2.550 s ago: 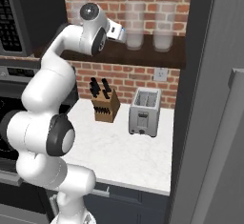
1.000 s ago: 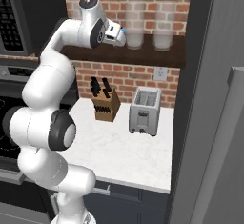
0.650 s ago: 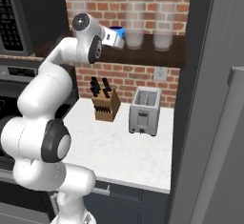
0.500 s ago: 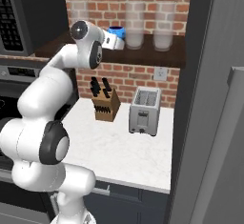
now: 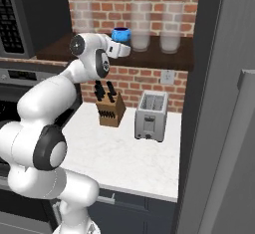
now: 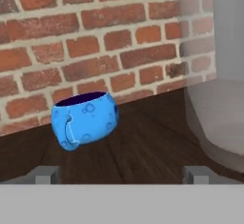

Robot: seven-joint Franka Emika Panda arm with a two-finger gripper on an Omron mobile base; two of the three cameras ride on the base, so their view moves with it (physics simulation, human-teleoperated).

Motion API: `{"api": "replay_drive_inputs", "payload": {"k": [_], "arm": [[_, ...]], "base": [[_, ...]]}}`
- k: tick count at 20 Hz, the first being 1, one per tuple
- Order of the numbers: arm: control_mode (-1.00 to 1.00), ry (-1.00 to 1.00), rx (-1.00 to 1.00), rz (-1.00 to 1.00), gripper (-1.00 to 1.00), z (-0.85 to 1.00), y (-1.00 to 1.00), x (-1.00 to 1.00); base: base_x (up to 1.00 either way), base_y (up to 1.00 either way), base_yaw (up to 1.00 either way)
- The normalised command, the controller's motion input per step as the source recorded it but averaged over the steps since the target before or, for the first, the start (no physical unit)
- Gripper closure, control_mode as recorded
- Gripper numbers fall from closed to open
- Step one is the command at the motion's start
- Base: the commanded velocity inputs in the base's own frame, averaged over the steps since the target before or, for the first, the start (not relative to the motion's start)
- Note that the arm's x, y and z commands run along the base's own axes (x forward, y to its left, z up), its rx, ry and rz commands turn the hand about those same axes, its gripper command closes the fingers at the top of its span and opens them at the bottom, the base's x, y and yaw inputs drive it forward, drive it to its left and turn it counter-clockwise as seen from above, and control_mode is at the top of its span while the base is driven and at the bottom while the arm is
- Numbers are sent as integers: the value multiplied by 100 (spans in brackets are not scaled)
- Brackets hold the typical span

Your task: Gather all objects into one cabinet and sort the glasses and bowls to opposite sides.

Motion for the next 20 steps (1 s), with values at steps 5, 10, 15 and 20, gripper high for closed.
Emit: {"api": "replay_drive_inputs", "payload": {"k": [5, 10, 15, 20], "arm": [[-100, 0, 15, -8, -100, 49, 0, 2], [-100, 0, 23, -1, -100, 56, 0, 0], [-100, 0, 25, 0, -100, 19, 0, 0], [-100, 0, 6, 0, -100, -13, 16, 0]], "base": [[0, 0, 0], [0, 0, 0], [0, 0, 0], [0, 0, 0]]}}
